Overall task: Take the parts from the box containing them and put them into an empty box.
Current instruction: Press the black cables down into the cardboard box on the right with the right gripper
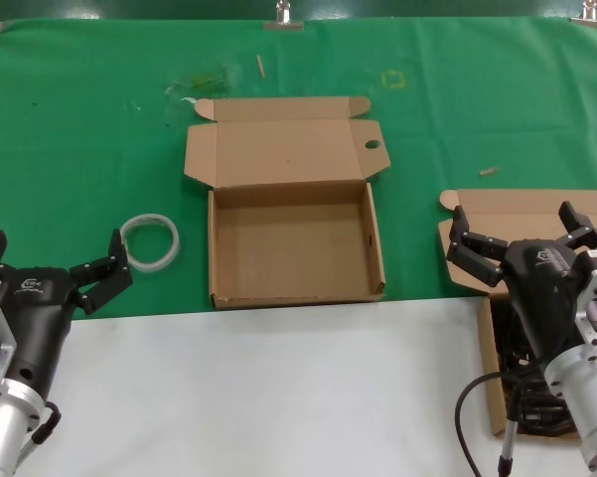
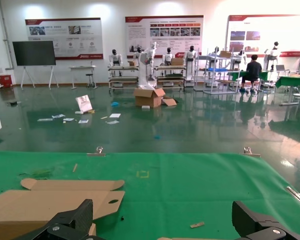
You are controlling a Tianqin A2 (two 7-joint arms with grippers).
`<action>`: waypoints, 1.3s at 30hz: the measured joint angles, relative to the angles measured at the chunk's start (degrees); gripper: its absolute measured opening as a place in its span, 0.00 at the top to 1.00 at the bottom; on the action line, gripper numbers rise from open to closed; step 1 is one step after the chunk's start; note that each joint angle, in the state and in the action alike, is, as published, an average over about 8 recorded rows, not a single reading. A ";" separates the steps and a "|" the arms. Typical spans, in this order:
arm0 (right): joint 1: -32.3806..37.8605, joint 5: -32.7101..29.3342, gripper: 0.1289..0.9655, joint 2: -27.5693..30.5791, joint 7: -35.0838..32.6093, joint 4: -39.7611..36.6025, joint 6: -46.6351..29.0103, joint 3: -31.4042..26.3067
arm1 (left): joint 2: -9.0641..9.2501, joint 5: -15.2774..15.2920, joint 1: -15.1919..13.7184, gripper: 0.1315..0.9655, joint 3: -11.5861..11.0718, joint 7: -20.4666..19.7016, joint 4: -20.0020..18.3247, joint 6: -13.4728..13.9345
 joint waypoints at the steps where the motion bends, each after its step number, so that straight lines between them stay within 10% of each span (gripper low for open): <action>1: 0.00 0.00 0.00 0.00 0.00 0.00 0.00 0.00 | 0.00 0.00 0.00 0.00 0.00 0.00 0.00 0.00; 25: -0.65 1.11 0.00 0.02 -0.44 0.50 1.34 -0.65 | 0.00 0.00 0.00 0.00 0.00 0.00 0.00 0.00; 39: -7.15 27.69 0.00 -0.15 -23.84 11.16 29.12 -9.74 | 0.00 0.00 0.00 0.00 0.00 0.00 0.00 0.00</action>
